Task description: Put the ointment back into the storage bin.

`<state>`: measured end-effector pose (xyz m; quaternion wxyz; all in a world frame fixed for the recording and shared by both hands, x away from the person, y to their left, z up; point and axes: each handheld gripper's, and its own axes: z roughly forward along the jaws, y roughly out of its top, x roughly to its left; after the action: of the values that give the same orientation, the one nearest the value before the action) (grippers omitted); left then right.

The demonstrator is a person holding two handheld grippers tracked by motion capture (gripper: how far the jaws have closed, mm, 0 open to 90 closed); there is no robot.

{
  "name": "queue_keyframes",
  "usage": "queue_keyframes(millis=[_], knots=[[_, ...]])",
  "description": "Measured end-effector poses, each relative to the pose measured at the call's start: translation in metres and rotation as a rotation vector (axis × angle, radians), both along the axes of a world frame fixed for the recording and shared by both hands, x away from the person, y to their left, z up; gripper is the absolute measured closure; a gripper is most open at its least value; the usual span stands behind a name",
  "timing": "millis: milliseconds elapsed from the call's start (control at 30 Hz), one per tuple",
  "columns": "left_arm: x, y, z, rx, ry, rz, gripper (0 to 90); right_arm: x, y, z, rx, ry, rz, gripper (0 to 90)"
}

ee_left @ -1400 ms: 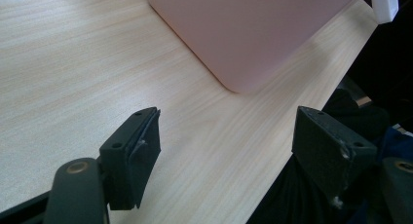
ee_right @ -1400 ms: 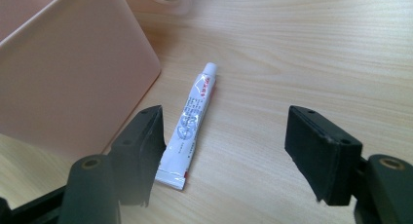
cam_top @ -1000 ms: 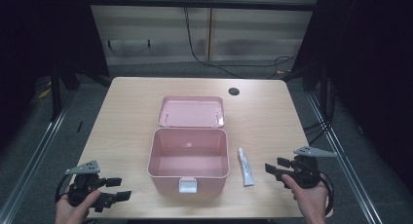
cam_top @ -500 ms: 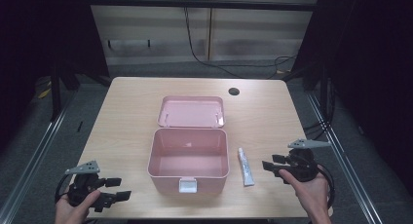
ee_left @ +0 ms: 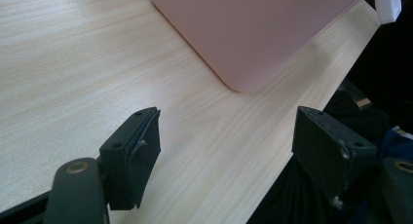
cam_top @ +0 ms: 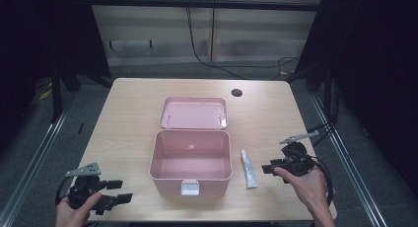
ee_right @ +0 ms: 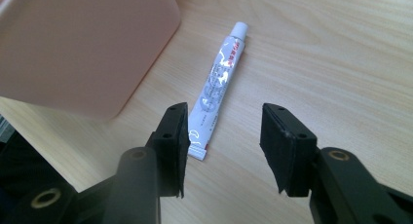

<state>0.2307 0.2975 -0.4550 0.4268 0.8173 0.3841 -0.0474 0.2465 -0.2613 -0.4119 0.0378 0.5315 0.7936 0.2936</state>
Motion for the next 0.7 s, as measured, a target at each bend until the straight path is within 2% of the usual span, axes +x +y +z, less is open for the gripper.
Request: queue_keyframes(millis=[133,200,300,367,433,700], knots=[[0.000,0.000,-0.001,0.001,0.002,-0.005,25.7,0.008,0.006,-0.002,-0.021,0.040,0.018,56.2],[0.000,0.000,0.000,0.001,0.001,-0.005,25.7,0.012,0.010,-0.002,-0.047,0.069,0.023,57.0],[0.000,0.000,0.000,-0.001,0.001,-0.004,25.7,0.017,0.016,-0.002,-0.060,0.118,0.027,57.6],[0.000,0.000,0.000,0.000,0.001,-0.004,25.7,0.018,0.017,-0.002,-0.070,0.125,0.035,57.5],[0.000,0.000,0.000,0.003,-0.002,-0.007,25.7,0.024,0.023,-0.004,-0.086,0.166,0.038,57.6],[0.001,0.000,0.000,0.001,0.002,-0.005,25.7,0.033,0.030,-0.006,-0.111,0.215,0.050,59.8]])
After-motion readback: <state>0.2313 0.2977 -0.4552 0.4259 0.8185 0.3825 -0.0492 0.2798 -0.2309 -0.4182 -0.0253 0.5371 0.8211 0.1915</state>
